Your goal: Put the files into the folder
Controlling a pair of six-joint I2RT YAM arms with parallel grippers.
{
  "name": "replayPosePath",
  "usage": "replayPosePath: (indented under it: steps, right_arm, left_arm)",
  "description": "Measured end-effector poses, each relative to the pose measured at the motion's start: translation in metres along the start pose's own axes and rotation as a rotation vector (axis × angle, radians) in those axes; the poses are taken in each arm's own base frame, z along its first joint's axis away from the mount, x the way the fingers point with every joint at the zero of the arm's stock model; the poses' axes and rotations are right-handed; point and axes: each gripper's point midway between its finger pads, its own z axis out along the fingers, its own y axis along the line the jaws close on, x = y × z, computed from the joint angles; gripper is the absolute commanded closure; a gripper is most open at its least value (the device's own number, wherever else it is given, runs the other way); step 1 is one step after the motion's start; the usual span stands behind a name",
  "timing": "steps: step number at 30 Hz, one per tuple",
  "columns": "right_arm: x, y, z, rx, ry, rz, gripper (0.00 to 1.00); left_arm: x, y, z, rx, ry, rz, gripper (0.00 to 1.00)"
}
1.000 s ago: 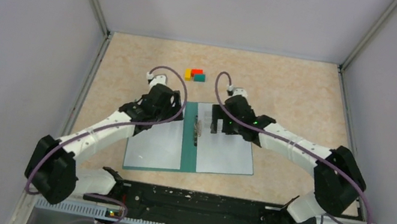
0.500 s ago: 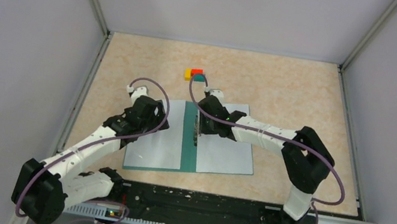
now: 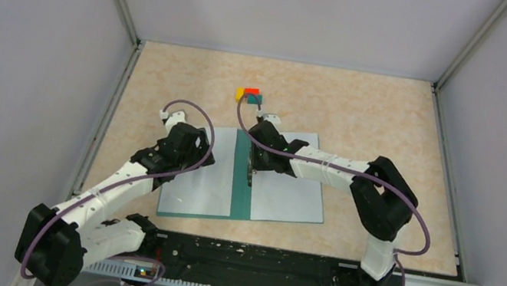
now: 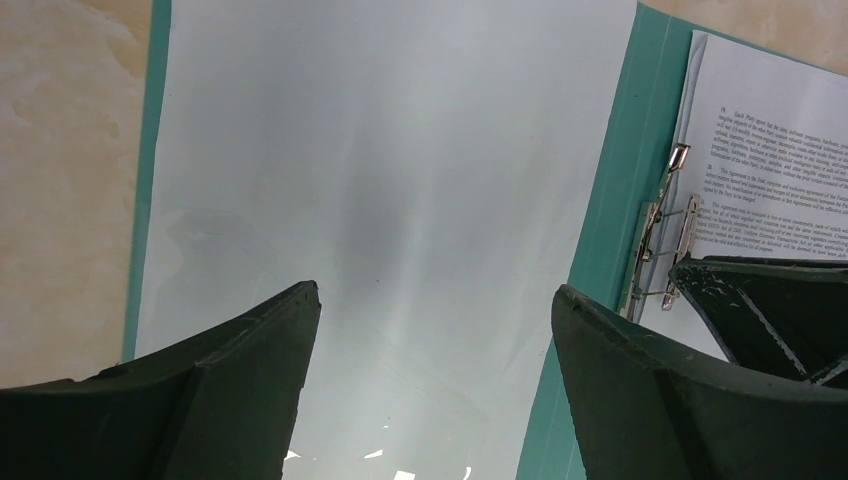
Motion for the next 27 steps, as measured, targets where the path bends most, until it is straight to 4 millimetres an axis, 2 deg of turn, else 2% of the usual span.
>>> replayPosePath:
  steps: [8, 20, 27]
  right_arm:
    - [0.0084, -0.0019, 0.0090, 0.010, 0.027, -0.006, 0.76]
    - [0.0088, -0.0025, 0.0095, 0.012, 0.028, -0.008, 0.91]
    - [0.0067, -0.0084, 0.0102, 0.030, 0.021, -0.015, 0.95]
  left_arm:
    - [-0.0017, -0.0002, 0.0010, 0.005, -0.003, -0.008, 0.10]
    - [-0.0004, -0.0016, 0.0028, 0.012, 0.005, -0.011, 0.10]
    - [0.0055, -0.0060, 0.0061, 0.031, 0.036, -0.009, 0.09]
